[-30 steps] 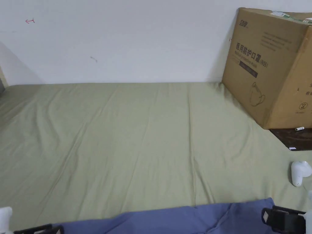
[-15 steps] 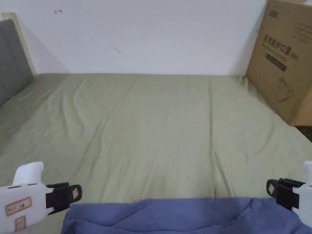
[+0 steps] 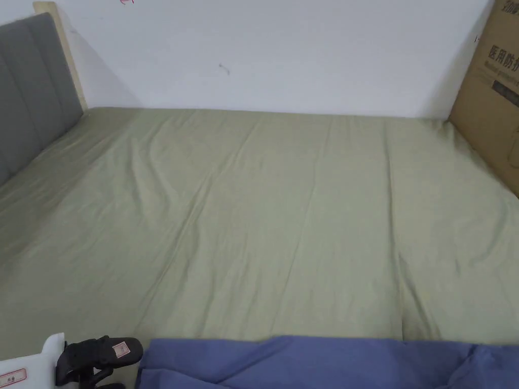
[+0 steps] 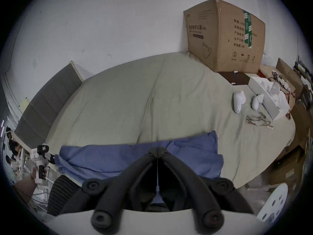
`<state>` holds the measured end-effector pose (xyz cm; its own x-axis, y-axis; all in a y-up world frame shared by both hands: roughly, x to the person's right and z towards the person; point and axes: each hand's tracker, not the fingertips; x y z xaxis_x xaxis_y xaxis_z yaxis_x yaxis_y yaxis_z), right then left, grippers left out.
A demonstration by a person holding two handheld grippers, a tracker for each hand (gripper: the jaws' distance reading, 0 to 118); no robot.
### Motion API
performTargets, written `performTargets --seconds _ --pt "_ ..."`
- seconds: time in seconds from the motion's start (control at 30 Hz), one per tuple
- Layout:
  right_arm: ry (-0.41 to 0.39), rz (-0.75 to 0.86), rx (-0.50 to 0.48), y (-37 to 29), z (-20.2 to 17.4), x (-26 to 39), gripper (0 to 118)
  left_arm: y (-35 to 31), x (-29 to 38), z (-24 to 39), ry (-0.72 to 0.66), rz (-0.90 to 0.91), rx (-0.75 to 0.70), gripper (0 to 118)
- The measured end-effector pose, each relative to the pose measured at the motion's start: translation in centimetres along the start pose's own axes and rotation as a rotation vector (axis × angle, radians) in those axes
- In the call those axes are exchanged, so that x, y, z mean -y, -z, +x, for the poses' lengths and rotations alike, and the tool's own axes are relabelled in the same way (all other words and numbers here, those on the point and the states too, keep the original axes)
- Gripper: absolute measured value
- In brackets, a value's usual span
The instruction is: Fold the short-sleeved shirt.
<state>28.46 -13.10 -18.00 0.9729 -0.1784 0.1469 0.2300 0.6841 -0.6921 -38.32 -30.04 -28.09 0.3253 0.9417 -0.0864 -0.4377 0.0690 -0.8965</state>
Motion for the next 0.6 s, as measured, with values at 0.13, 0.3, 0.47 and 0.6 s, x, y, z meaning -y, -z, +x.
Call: performTargets --seconds 0.13,0.3,0.47,0.6 --pt "-0.033 -0.02 0.036 0.1 -1.3 -0.4 0 4.7 -0.2 0.0 -0.04 -0.089 0.141 118" --pt "-0.019 -0.034 0.015 0.2 -2.8 -0.8 0 8.5 -0.5 -0.4 0.033 -0.151 0.038 17" --pt "-0.037 -0.043 -0.009 0.2 -3.6 -1.0 0 8.9 -0.8 -1.4 0.064 -0.151 -0.117 6" --pt "-0.07 -0.04 -0.027 -0.1 -3.9 -1.4 0 6.5 -0.9 2.8 0.229 -0.078 -0.294 6"
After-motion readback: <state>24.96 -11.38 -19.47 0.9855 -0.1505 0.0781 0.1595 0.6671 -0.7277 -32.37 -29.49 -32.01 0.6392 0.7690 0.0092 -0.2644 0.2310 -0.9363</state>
